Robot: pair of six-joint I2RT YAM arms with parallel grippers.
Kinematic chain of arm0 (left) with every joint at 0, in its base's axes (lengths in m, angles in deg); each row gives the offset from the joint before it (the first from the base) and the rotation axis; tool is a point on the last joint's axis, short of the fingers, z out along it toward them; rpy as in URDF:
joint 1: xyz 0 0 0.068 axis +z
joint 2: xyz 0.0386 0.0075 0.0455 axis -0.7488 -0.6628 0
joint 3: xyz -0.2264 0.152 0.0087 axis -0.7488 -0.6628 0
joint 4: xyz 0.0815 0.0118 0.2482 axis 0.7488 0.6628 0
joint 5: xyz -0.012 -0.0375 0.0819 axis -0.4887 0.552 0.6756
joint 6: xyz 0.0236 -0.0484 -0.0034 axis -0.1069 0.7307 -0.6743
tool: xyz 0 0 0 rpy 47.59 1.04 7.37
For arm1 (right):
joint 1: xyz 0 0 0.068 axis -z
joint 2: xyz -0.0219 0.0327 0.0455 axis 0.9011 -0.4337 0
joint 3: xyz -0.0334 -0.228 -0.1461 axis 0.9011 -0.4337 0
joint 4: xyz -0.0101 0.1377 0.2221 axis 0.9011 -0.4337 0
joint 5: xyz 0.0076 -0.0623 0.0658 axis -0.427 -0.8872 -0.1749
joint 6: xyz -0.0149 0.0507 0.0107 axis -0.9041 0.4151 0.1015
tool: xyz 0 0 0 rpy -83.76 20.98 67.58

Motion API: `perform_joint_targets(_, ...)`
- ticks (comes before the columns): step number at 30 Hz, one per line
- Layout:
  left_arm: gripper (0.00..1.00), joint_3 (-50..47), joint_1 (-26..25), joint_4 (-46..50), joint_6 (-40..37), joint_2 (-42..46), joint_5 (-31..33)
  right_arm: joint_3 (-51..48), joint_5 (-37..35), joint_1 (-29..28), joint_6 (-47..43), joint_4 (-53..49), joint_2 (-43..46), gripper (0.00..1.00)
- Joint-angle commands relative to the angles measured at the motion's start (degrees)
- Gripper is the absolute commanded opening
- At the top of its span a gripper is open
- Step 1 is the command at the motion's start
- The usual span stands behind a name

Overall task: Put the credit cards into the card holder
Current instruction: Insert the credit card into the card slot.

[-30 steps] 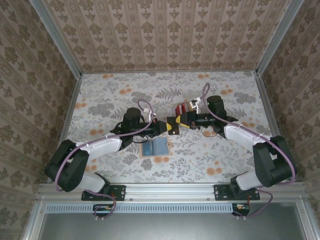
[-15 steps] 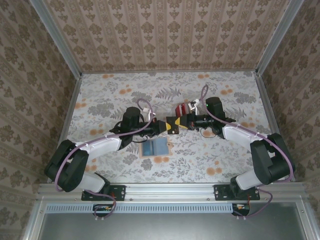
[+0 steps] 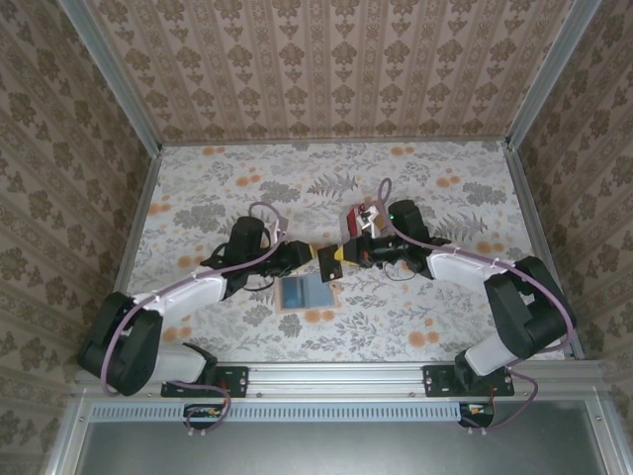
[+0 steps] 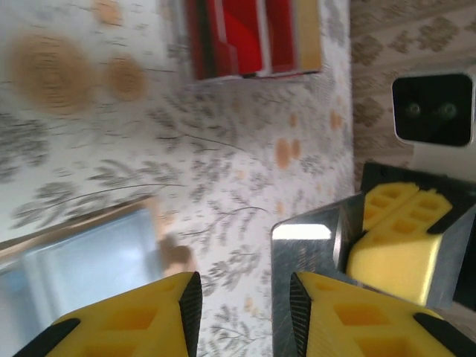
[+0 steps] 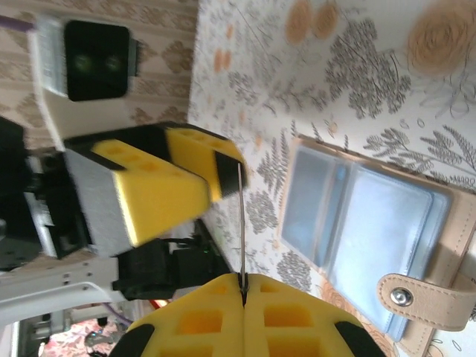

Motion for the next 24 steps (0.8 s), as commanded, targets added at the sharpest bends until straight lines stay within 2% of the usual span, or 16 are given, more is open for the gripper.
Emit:
perform_joint_targets(1,0.39,-1.79,1.47,12.09,-4.90,5.07,5.81,0.85,-7.52,-3.54,-1.70,-2.27,-2.87,0.01)
perform_joint_targets(7,0.37,-6.04,4.35,23.43,-6.58,13.62,11.40,1.86,-14.32,-9.52,-1.09,-1.25,-7.85,0.00)
perform_joint_targets(13,0.33,-11.07,6.84,26.60,-6.63,18.55,12.44,2.74,-15.54,-11.64,-1.10,-0.31,-11.14,0.00)
perform_joint_targets(24,0.30,-11.96,6.94,26.39,-7.56,15.10,12.08,3.16,-14.45,-12.15,0.06,1.76,-13.32,0.01)
